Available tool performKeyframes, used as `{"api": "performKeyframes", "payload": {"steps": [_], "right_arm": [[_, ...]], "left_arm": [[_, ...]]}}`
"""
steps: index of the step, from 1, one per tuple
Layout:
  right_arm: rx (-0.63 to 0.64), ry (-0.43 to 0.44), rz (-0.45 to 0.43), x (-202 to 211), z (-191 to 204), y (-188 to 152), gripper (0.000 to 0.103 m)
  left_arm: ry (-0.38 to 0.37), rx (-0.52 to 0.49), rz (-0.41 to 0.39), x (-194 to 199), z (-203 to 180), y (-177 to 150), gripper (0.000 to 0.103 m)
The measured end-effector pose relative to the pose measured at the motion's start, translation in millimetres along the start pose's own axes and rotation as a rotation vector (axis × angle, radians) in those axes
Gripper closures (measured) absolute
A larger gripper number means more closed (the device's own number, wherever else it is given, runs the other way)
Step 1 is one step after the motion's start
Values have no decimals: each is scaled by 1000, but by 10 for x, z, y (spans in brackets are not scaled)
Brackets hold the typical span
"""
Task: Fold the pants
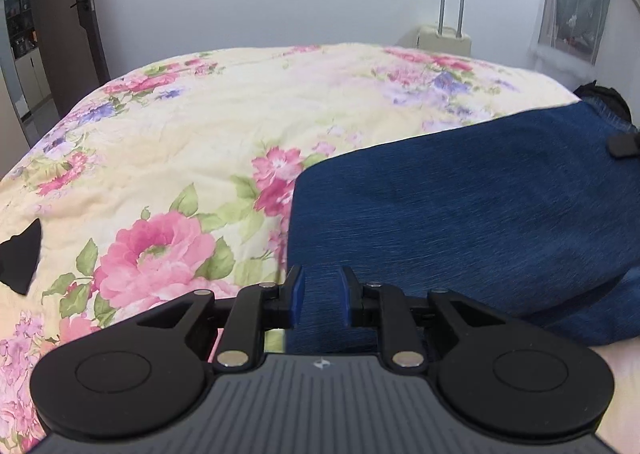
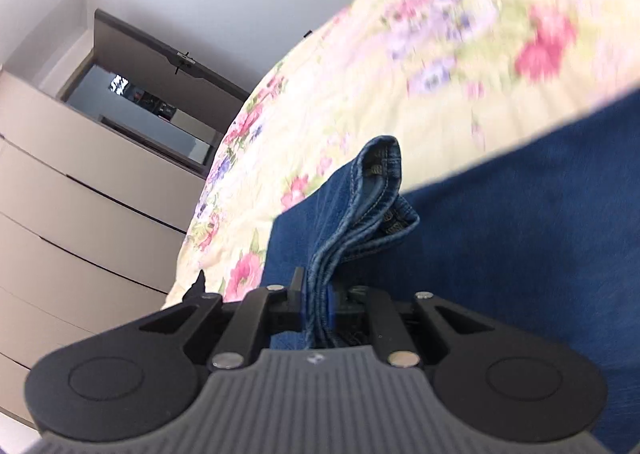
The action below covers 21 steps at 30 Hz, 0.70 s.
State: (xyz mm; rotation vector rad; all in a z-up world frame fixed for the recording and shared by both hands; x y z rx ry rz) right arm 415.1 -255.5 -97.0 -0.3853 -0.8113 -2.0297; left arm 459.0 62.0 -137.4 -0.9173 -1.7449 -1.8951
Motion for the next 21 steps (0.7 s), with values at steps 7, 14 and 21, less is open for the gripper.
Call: {"api": "performKeyframes", "payload": {"steps": [7,14,21], "right_arm": [[147,-203,-54,1196,300,476,99],[162,-408,-64,2149,-209,847,99],[53,-510,-53,2544,-1337,1030,99]], "left_arm": [[-64,-23,-46,152,-488,118,80],[-124,-99,-52,79,-1113,149,80],[-143,-153,-5,-197,-1525,72,80]]}}
Point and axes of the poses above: each gripper's, at about its wrist camera, not at the fingertips, and x roughly against the way its jaws point, z to its left, y to its top, the point moved 4 cm from there along -x, roughly the way its jaws point, and after that the axes turned 1 degree about x, right-handed, at the moved point
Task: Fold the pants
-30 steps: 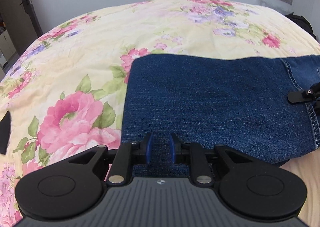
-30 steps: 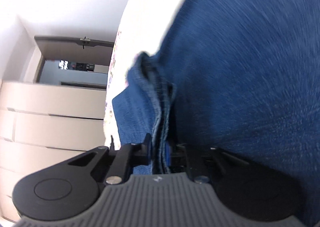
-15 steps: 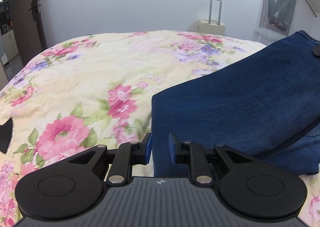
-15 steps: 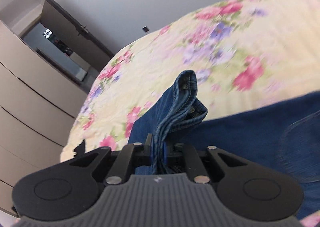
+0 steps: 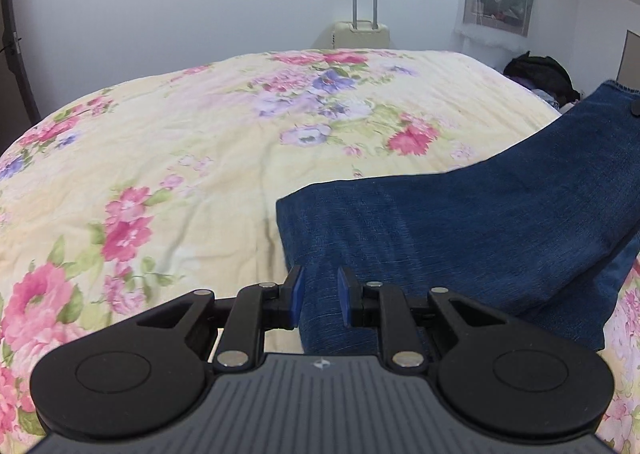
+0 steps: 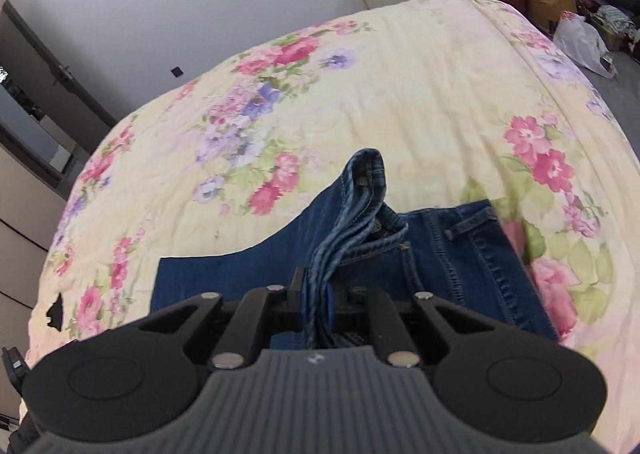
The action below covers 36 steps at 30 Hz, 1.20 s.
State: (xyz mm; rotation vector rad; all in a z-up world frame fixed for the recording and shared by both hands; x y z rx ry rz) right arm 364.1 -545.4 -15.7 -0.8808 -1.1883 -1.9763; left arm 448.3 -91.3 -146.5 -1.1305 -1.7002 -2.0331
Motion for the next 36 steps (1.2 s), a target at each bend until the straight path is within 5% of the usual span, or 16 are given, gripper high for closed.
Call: {"api": "performKeyframes", "payload": {"steps": [17,25,30,32,36], "right_arm": [[-75,-202,65,-1234,-1331,14,100],[84,-498,55,-1397,-1532,-204,89],[-35,-353,-87,-754,-1593,-426,87],[-132,-252,-145,-536,-1609,-589,68],[-366,-19,-195,-389,-1683,-989,60]], "left_arm": [[16,-4,114,-402,-118,-213,80],[27,-14,85,-114,-109,-211,65],[32,18,74,78,-75,-358,61],[39,40,71,119,-70,-434,60],[44,69,84,133,-67,-557,60]]}}
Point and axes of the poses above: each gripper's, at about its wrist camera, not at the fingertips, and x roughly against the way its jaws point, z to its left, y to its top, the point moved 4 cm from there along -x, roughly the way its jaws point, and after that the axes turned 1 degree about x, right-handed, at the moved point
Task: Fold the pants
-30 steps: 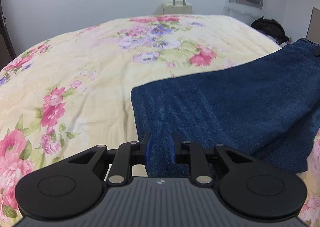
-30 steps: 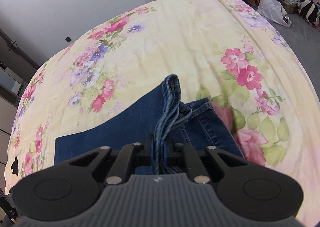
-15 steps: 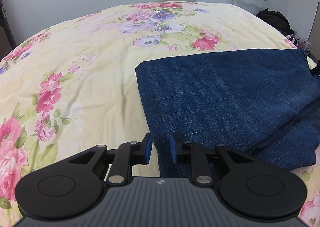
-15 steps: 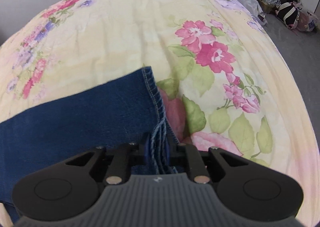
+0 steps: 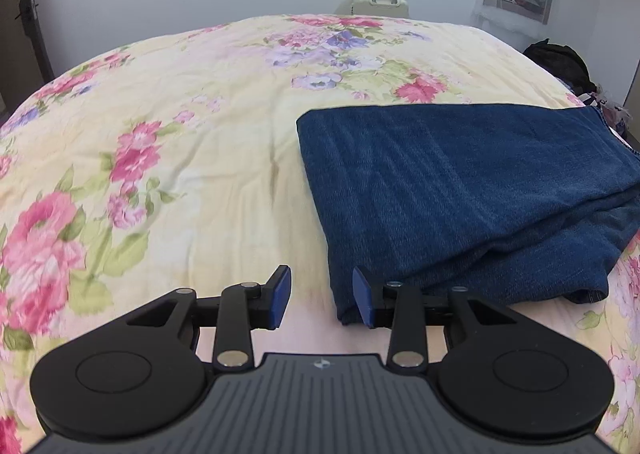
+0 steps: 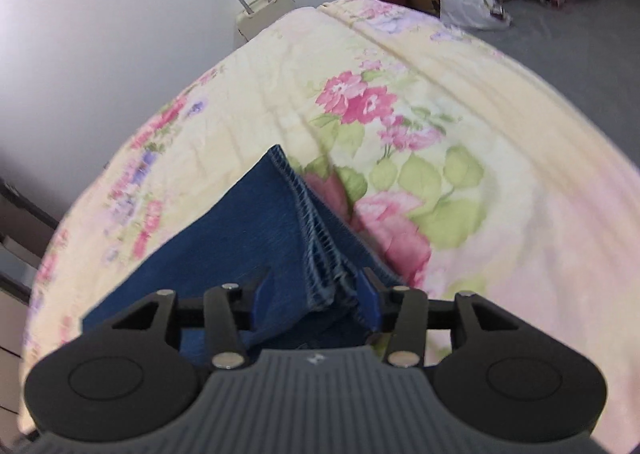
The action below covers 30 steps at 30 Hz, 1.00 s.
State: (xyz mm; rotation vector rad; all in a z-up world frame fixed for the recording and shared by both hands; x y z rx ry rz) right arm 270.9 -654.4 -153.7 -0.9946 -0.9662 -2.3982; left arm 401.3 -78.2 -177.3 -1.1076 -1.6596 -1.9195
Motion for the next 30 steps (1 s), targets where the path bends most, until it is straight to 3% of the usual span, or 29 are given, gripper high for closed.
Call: {"api": "performKeyframes", "payload": {"steps": [2,6,7,10,12,13,16,18,22,27,30], "right_arm": [[-128,74,26,-83,-113,-149,60],[-267,106,40,-410,-243,-265,60],[-292,104,33,-482,-277,-263,64],[-371,123,20,-612,-330,-265,96],[-257,106,-21,-497,-154,-179,98],[-140,84,-51,-383,15,-115,99],[98,-22,-88,-269,343,-54,101],[137,-123,-58,-426,295,-78,101],[165,-207,-35,-745,160,-165,102],[382,-360,-39,-917,288,-275,99],[570,-449,-124,-724,565,-394,93]], "left_arm": [[6,-1,10,-10,-2,-31,60],[13,20,12,16,21,-27,60],[13,23,11,27,24,-26,60],[20,13,8,43,22,-29,60],[19,5,5,28,15,-34,60],[17,5,4,13,8,-40,60],[8,3,6,-38,-16,-65,60],[-5,-4,11,-44,-50,-97,60],[-18,-54,12,-19,-133,-161,59],[-31,-92,14,-9,-204,-255,46],[-25,-112,0,-34,-257,-336,41]]}}
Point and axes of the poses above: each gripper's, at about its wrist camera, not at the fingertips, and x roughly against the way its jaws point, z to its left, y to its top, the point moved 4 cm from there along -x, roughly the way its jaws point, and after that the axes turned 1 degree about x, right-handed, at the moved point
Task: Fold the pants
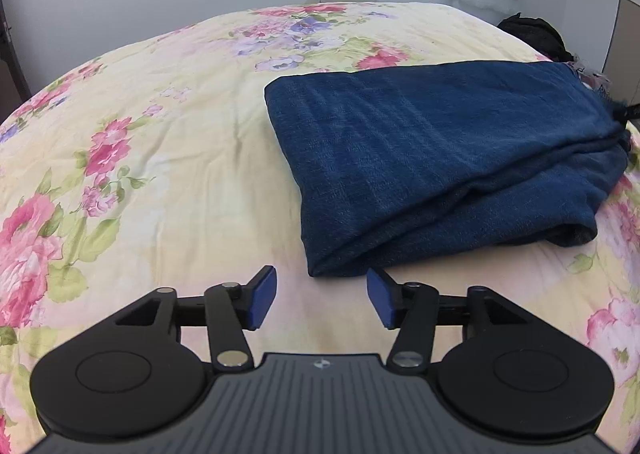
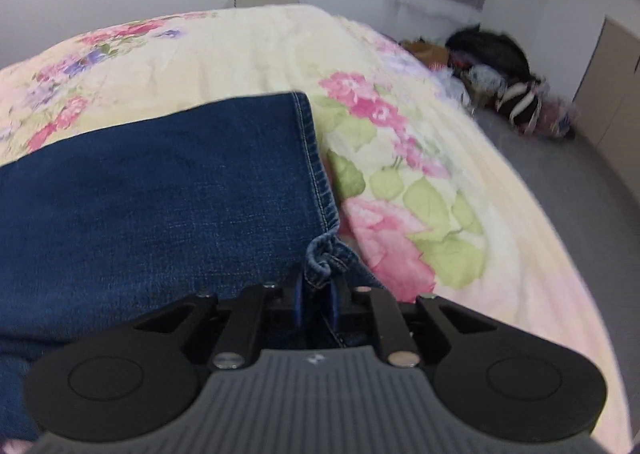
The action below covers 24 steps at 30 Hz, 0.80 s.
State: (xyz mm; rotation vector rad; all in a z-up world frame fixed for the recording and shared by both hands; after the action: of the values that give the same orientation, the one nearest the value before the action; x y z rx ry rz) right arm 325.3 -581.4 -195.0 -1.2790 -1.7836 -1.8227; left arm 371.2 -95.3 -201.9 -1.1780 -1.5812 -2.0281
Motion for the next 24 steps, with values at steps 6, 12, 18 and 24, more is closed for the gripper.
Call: {"api": "performKeyframes", "payload": {"steps": [6,12,18,24], "right_arm": [[135,57,-147,527,360,-125,69],[124,-7,-189,528,429,-25,75],[111,-78,-247,736,357,165,76],[113,4,-18,22,270,-1,81]], "left_arm": [[137,-42,-24,-200,-44,-80,47],[165,-145,-99,-239,-241,25,54],[288,-377,-82,-345,-546,44,91],[195,-243,80,-480,-334,-73,98]]}}
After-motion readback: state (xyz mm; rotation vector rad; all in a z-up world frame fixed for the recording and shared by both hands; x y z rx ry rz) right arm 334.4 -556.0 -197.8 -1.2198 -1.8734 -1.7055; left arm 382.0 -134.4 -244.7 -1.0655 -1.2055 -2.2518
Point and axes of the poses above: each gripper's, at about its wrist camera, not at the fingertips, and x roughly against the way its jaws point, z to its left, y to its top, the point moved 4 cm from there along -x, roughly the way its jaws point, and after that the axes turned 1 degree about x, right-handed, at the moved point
